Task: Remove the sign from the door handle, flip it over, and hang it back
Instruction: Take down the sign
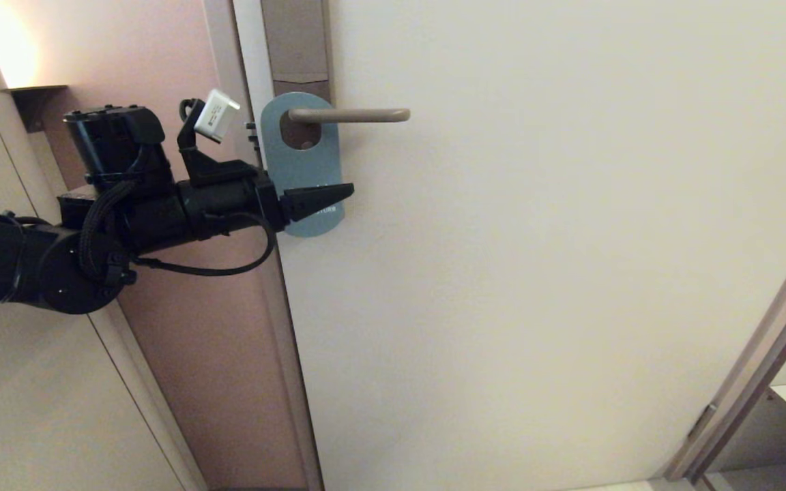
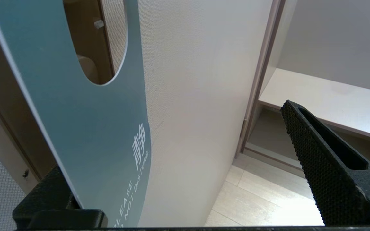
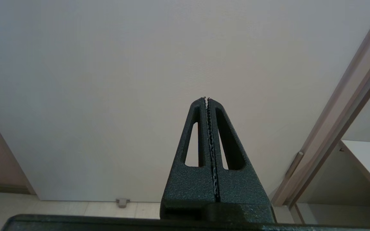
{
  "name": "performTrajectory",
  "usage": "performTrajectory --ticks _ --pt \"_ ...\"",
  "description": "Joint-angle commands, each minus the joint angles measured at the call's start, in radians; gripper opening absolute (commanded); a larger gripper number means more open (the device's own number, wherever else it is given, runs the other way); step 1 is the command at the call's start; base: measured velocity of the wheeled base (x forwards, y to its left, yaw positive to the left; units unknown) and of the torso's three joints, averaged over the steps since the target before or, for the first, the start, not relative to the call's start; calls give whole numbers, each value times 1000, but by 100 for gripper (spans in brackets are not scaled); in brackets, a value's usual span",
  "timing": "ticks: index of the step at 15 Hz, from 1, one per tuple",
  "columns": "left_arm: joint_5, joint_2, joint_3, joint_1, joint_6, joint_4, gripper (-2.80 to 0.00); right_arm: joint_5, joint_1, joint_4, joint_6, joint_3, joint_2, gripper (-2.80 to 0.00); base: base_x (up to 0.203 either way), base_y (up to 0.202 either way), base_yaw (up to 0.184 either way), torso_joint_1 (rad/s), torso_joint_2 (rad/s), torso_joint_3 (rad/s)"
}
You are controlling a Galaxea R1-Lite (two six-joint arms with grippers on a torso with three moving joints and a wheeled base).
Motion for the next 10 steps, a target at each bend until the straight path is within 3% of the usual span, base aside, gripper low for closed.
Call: performTrajectory --ticks 1,7,8,9,10 --pt "-6 -1 0 0 -1 -6 0 0 0 0 -1 0 0 -280 0 0 0 0 0 0" --pt "-2 -13 0 -6 8 -7 0 0 0 0 -1 0 0 -280 0 0 0 0 0 0" --pt "-2 -15 0 -6 8 -7 -117 0 0 0 -1 0 0 -280 0 0 0 0 0 0" --pt "-2 -16 0 -6 10 -9 -280 0 1 0 -1 0 0 -280 0 0 0 0 0 0" --pt "-2 -16 0 -6 8 -12 -280 0 1 0 -1 0 0 -280 0 0 0 0 0 0"
